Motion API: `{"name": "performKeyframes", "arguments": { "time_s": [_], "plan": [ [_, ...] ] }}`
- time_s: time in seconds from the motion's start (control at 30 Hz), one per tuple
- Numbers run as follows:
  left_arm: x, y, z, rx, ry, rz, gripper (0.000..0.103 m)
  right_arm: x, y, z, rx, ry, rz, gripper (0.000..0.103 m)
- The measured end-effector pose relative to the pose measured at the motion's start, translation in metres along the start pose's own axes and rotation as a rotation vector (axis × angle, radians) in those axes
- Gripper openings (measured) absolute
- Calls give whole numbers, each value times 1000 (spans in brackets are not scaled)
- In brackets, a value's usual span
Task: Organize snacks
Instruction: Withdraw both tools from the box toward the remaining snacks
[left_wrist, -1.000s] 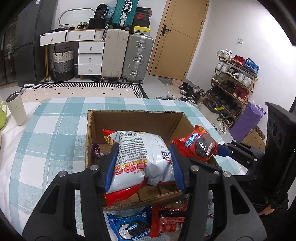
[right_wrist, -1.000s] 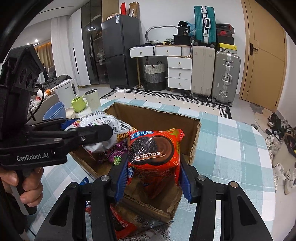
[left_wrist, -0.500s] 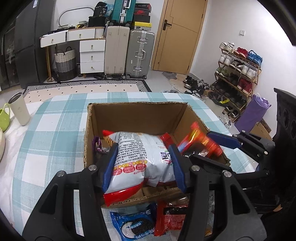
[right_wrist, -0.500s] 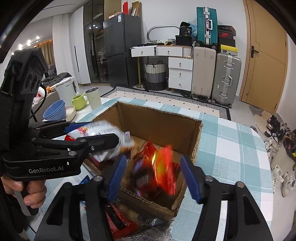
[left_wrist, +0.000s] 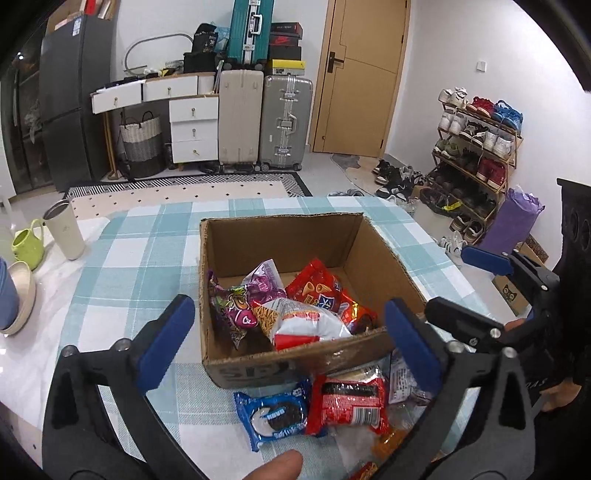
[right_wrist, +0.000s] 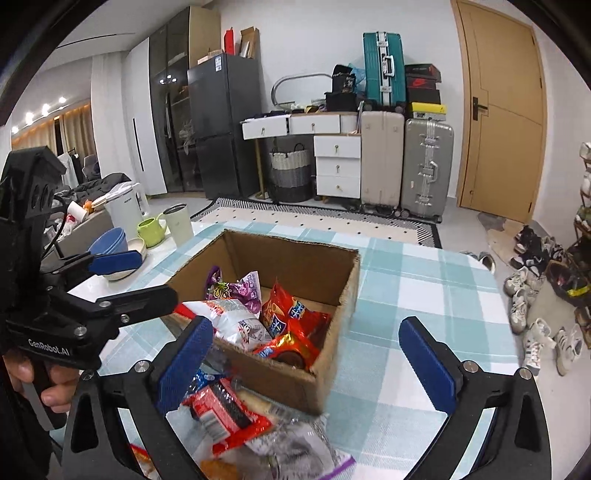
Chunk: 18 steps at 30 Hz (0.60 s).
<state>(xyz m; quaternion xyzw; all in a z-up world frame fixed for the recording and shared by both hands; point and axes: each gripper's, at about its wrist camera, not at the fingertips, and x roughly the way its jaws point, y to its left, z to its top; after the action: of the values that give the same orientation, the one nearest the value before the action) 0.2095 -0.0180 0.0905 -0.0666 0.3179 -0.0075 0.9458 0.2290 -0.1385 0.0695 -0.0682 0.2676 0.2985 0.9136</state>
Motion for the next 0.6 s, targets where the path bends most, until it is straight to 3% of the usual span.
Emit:
{"name": "performKeyframes", "arguments": {
  "time_s": [0.6],
  "plan": [
    [-76, -7, -47, -20, -11, -18, 102, -61, 10, -42, 0, -2, -34, 102]
  ]
}}
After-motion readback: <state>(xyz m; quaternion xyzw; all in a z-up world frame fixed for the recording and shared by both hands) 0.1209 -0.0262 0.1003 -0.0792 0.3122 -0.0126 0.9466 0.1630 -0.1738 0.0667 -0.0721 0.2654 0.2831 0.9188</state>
